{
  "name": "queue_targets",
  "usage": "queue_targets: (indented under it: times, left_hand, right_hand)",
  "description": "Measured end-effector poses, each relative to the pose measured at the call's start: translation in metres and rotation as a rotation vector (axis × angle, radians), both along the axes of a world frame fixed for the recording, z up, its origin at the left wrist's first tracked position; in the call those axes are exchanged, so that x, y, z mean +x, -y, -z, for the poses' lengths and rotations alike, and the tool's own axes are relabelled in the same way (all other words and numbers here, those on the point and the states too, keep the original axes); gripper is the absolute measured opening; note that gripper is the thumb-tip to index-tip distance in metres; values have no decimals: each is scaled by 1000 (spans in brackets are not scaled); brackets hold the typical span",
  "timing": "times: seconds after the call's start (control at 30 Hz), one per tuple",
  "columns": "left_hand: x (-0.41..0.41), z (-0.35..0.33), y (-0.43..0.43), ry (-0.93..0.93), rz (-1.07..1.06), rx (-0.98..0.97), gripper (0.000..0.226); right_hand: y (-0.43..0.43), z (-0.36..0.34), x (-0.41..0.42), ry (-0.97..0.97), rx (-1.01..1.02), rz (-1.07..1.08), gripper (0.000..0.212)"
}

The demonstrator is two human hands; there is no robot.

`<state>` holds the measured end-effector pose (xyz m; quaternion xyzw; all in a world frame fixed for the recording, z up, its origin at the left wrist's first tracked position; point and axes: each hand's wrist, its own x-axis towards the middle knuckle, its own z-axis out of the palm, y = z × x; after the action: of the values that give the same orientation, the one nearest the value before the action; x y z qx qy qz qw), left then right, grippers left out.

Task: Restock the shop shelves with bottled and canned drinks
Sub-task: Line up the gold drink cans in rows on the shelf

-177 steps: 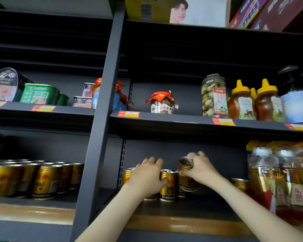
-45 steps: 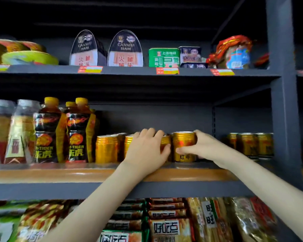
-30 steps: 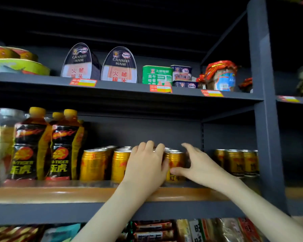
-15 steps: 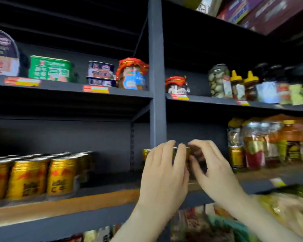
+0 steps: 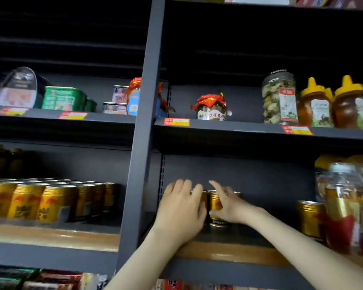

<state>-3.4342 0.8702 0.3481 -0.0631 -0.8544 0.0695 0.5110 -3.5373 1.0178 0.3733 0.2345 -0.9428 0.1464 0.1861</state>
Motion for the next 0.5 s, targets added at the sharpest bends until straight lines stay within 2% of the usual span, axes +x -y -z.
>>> queue_targets:
  times: [0.2, 0.33, 0.5]
  left_hand:
    - [-14, 0, 5, 156, -6, 18, 73]
    - [-19, 0, 5, 187, -11, 43, 51]
    - [-21, 3, 6, 224, 30, 101, 44]
  right_hand:
    - [12, -4, -45, 125, 20, 79, 91]
    - [7, -15, -53, 137, -73, 90, 92]
    - [3, -13, -51, 100, -159, 113, 83]
